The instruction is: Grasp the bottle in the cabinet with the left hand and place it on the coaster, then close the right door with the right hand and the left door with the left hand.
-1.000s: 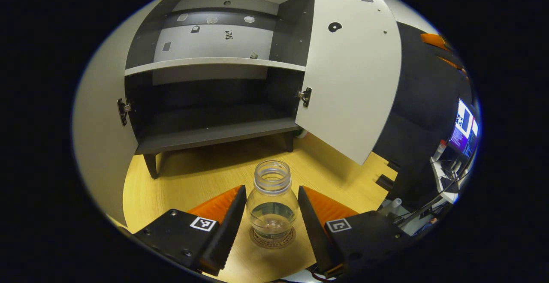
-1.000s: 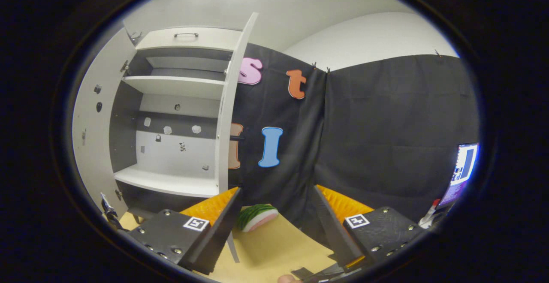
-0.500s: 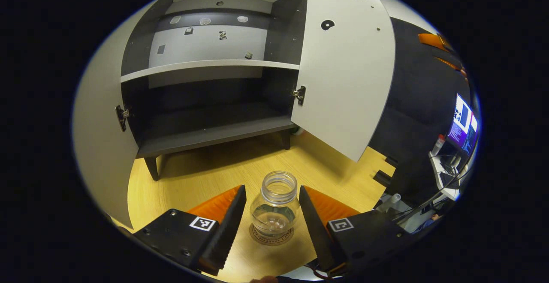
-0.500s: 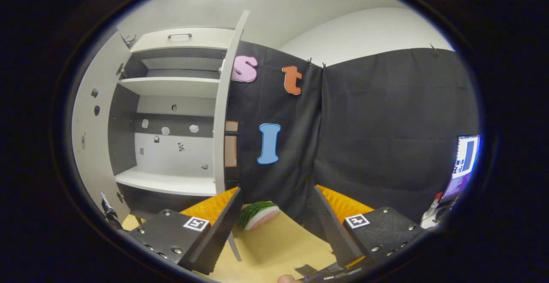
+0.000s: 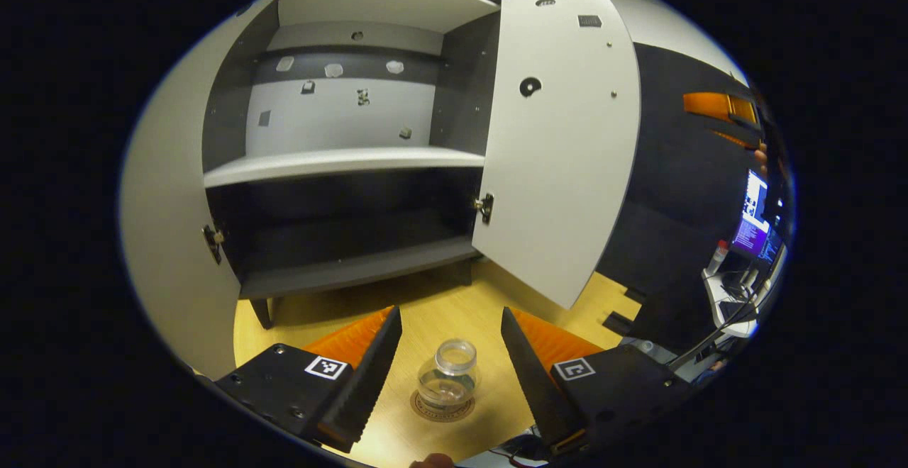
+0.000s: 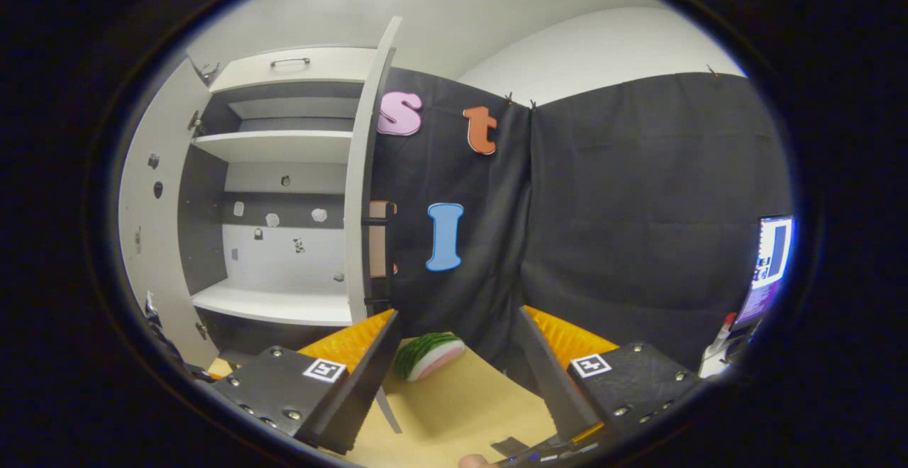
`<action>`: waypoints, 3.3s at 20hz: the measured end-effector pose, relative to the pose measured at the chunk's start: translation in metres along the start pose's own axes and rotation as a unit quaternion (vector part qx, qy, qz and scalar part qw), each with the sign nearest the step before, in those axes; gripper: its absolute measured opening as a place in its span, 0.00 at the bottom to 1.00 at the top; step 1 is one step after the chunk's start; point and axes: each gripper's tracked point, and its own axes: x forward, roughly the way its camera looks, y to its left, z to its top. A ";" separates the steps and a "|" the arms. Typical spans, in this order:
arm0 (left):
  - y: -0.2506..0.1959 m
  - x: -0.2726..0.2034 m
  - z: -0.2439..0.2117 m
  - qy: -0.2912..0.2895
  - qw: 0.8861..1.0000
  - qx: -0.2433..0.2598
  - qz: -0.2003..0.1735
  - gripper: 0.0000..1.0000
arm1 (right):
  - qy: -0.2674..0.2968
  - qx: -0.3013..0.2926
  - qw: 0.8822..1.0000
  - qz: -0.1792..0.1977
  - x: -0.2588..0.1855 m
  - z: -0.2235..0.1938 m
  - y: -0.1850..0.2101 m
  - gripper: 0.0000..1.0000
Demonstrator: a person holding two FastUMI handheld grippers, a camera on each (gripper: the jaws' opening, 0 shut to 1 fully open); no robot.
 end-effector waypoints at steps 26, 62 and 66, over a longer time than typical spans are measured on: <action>0.094 -0.143 0.152 -0.180 0.957 -0.039 0.223 0.96 | -0.085 0.011 0.983 0.160 0.074 0.082 0.065 0.97; 0.177 -0.268 0.103 -0.191 0.890 -0.090 0.403 0.92 | -0.017 0.078 0.951 0.299 0.102 0.054 0.293 1.00; 0.183 -0.275 0.101 -0.194 0.885 -0.095 0.413 0.96 | -0.010 0.087 0.951 0.297 0.108 0.053 0.306 1.00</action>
